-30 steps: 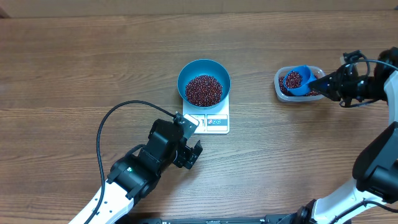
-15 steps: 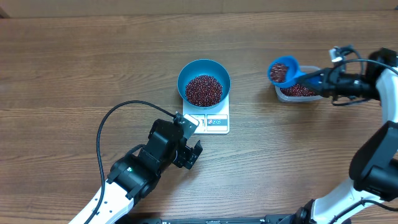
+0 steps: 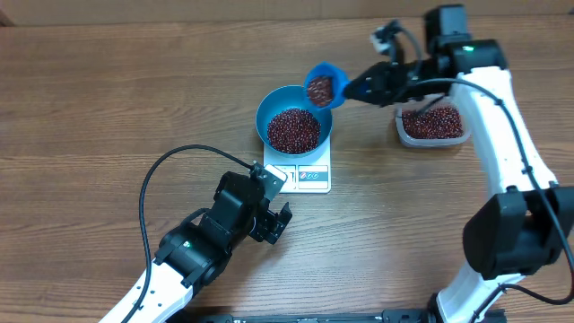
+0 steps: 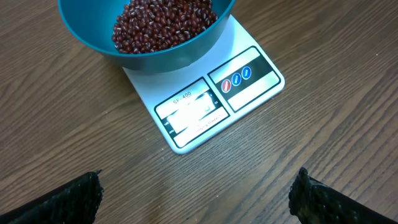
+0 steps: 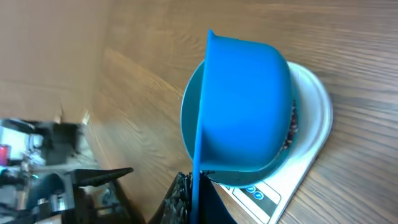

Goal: Scoop item into bowl and weigh 150g on scale
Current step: 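Carry the filled scoop over the teal bowl and tip beans in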

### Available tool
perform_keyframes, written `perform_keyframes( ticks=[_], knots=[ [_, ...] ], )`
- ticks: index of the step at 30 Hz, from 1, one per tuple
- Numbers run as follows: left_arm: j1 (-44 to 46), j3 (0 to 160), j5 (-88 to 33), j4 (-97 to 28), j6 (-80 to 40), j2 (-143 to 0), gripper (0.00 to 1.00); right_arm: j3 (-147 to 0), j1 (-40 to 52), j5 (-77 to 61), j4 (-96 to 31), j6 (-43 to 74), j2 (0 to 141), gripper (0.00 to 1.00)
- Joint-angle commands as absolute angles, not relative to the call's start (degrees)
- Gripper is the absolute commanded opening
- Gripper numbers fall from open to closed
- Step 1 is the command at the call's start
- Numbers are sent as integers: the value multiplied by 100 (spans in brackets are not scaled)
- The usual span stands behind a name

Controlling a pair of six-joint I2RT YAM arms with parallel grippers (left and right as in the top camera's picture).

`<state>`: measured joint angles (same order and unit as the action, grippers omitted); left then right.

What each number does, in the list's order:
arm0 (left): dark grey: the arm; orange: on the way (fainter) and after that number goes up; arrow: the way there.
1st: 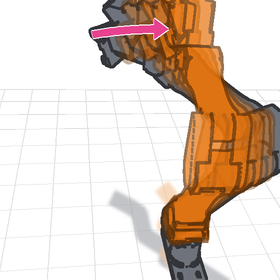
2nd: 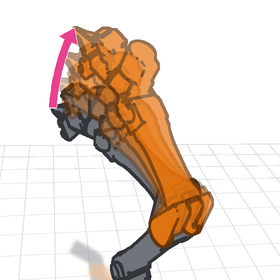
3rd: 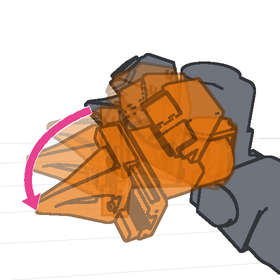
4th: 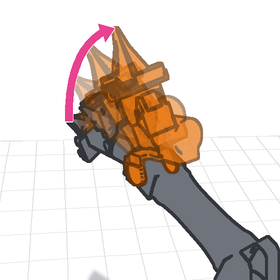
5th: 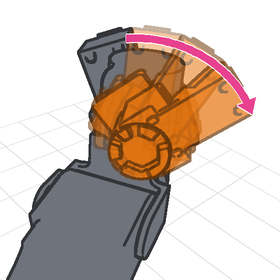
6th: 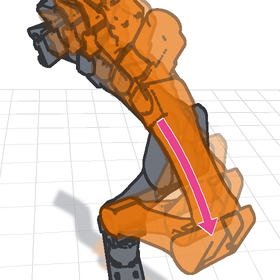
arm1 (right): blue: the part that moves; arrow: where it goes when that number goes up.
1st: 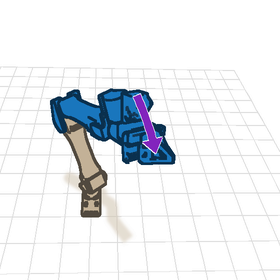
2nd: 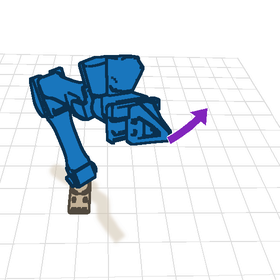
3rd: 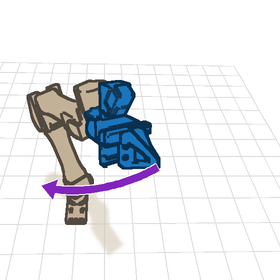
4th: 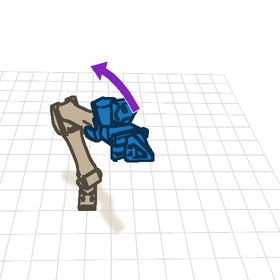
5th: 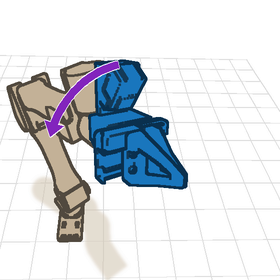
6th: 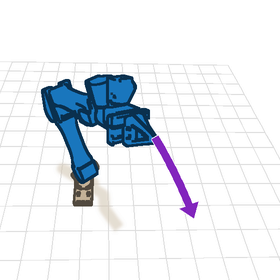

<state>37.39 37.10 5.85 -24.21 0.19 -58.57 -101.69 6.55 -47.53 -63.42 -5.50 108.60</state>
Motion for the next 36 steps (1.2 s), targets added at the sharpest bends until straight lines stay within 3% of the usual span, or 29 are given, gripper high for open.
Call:
perform_keyframes(
  ticks=[1,21,36],
  knots=[
    [3715,3669,637,-2414,1,-5885,100,-10440,1044,-3852,-6241,-211,10639,4],
    [3715,3669,637,-2416,1,-5885,99,-10440,3253,152,-5918,-128,10639,4],
    [3715,3669,637,-2414,1,-5885,100,-10438,3293,209,-5918,-126,10639,4]
  ],
)
